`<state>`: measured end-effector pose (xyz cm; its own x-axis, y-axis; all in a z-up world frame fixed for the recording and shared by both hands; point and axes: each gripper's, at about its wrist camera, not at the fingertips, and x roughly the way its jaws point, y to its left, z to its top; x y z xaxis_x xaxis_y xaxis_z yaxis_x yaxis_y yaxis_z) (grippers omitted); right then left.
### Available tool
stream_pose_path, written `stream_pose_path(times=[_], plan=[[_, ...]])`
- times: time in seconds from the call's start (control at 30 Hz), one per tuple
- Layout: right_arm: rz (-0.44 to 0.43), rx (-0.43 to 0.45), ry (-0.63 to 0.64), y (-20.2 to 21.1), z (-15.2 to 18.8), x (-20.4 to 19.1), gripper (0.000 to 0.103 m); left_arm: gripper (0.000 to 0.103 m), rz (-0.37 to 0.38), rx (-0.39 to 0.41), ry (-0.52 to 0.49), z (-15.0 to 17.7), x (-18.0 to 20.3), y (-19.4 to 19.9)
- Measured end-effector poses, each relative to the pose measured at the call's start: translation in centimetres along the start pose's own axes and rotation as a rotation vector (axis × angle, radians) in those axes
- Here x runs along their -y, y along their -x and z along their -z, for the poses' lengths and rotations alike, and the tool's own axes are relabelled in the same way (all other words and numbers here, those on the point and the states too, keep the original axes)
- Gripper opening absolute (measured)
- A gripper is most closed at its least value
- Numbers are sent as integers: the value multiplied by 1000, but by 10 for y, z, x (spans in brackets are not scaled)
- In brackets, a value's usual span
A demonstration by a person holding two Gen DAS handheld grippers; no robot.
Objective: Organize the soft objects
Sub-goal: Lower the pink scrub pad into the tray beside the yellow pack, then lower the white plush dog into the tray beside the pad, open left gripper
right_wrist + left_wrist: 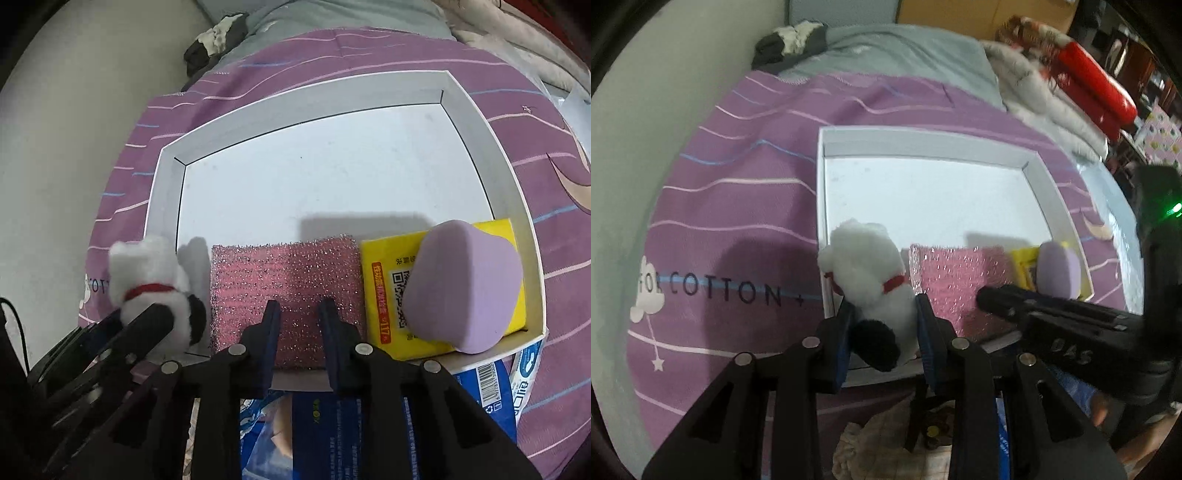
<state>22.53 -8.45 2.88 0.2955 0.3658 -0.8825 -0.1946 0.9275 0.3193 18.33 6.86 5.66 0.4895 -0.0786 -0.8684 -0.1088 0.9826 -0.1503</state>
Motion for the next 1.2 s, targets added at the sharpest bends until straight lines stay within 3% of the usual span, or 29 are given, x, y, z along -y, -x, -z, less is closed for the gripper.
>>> stream_pose_path(times=[0.17,0.23,0.3,0.5,0.57,0.6,0.63,0.73,0.87,1.0,1.2], plan=[[-39,-1,-33,4,0,12,16,42,16,-20,25,-2,-5,-4],[-49,-2,-37,6,1,14,16,60,73,-14,76,-2,-11,0],[-52,-1,-33,7,2,15,16,66,125,10,113,-1,-15,7],[-67,3,-47,8,2,19,16,66,144,105,186,1,-26,28],[-64,4,-48,9,2,18,16,55,146,121,199,2,-30,32],[-62,5,-49,9,3,19,16,36,156,110,196,2,-30,33],[-61,5,-48,9,3,18,16,23,166,100,195,2,-30,32],[-55,6,-46,10,3,16,16,14,180,85,180,2,-25,27],[-46,3,-40,12,5,14,17,13,120,45,148,1,-14,15],[-49,6,-43,14,7,15,17,13,109,-11,142,3,-10,2],[-60,10,-50,18,9,16,18,13,91,-8,160,4,-12,2]])
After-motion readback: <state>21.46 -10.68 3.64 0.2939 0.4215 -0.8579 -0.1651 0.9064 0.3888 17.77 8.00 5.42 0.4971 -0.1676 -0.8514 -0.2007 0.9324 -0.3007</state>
